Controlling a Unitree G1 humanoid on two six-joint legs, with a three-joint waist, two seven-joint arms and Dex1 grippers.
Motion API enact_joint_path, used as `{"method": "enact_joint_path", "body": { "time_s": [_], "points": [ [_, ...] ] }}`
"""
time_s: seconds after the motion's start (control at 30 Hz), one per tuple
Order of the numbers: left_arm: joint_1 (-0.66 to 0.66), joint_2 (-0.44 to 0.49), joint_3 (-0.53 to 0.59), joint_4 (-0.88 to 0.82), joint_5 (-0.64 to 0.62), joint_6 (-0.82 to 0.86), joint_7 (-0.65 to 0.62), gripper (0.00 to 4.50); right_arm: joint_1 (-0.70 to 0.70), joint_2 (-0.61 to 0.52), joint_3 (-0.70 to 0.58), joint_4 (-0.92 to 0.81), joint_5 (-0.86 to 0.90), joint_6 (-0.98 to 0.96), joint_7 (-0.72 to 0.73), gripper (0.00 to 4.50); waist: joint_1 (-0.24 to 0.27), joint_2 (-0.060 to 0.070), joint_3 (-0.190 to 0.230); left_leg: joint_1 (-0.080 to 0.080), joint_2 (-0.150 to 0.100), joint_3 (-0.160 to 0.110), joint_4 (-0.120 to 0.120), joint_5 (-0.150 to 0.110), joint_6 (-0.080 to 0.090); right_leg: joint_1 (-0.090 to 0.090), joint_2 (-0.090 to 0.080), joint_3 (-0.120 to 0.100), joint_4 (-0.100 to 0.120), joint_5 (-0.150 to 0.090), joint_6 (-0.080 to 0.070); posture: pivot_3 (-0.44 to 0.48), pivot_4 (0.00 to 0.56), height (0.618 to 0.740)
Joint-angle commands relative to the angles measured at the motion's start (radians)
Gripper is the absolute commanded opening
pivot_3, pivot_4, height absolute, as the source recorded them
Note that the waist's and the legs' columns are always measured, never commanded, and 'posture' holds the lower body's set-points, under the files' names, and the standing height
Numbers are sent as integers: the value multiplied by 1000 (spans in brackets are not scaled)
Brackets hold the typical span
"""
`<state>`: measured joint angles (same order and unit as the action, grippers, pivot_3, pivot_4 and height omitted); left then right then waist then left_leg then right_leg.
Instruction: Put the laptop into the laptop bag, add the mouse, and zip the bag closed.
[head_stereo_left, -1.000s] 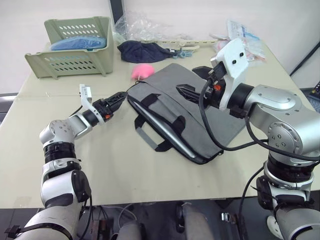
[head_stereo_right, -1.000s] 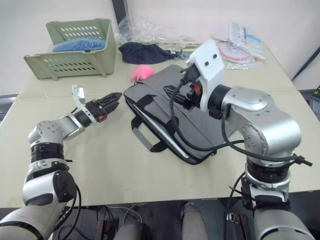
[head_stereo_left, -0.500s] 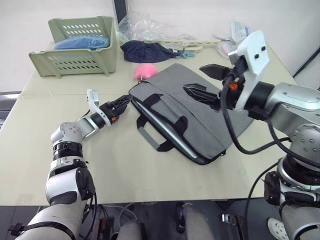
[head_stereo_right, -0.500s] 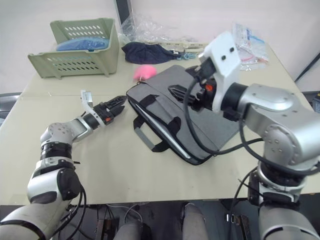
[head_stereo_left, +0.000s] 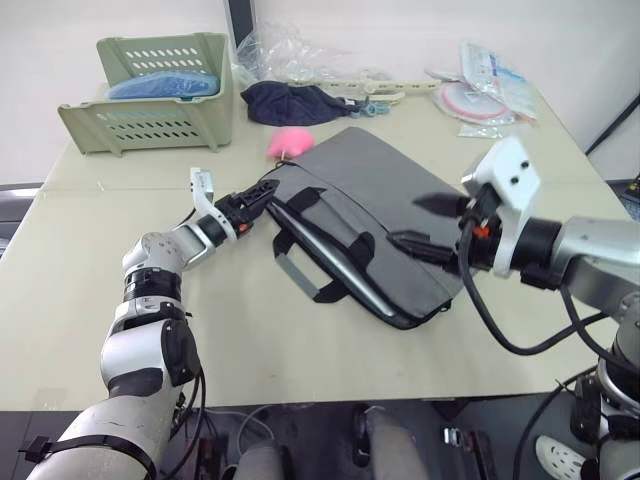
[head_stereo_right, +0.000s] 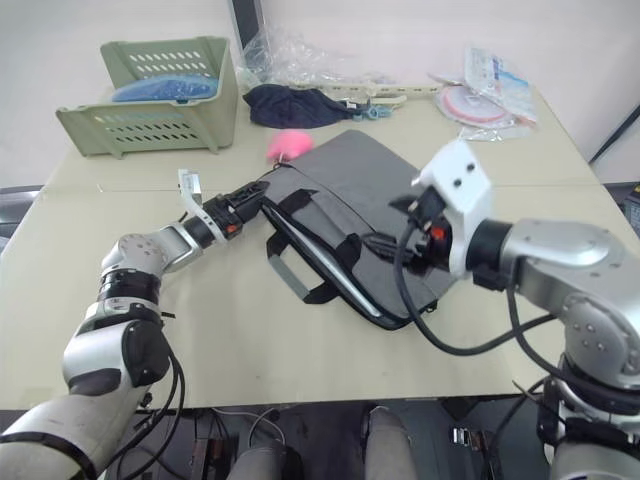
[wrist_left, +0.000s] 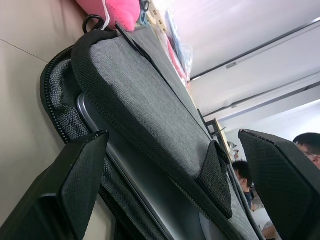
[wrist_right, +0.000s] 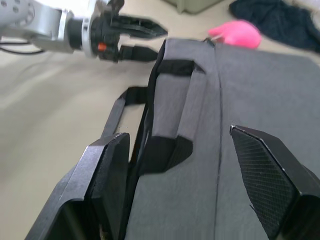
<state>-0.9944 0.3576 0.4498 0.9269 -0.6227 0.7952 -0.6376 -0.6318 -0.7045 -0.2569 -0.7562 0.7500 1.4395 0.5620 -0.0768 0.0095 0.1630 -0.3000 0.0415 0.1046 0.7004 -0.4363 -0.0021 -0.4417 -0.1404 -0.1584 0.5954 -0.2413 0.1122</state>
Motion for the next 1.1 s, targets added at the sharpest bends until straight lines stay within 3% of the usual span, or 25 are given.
{"method": "enact_joint_path", "body": {
  "time_s": [0.03,0.53,0.77,1.1],
  "points": [
    [-38,3,-7,22,11,-31,-26,4500,65,-17,-103,-42,44,0,-5,3544,6,0,0,0,-1,0,0,0,0,0,0,0,0,0,0,0,150,740],
    [-112,-17,-20,143,43,-112,-60,4500,374,-49,-456,-52,452,124,0,3544,46,-1,1,1,-1,-1,0,0,0,2,0,0,-1,0,0,0,150,740],
    [-125,-26,-19,166,47,-129,-67,4500,600,-21,-442,-67,505,21,-77,3544,51,-4,1,2,-1,-1,0,0,1,5,0,0,-3,0,0,0,150,740],
    [-133,-35,-14,199,49,-161,-67,4500,809,58,-354,-56,611,-175,-235,3544,51,-5,1,2,-1,-3,-1,0,1,11,0,-1,-5,0,0,0,150,740]
  ]
}}
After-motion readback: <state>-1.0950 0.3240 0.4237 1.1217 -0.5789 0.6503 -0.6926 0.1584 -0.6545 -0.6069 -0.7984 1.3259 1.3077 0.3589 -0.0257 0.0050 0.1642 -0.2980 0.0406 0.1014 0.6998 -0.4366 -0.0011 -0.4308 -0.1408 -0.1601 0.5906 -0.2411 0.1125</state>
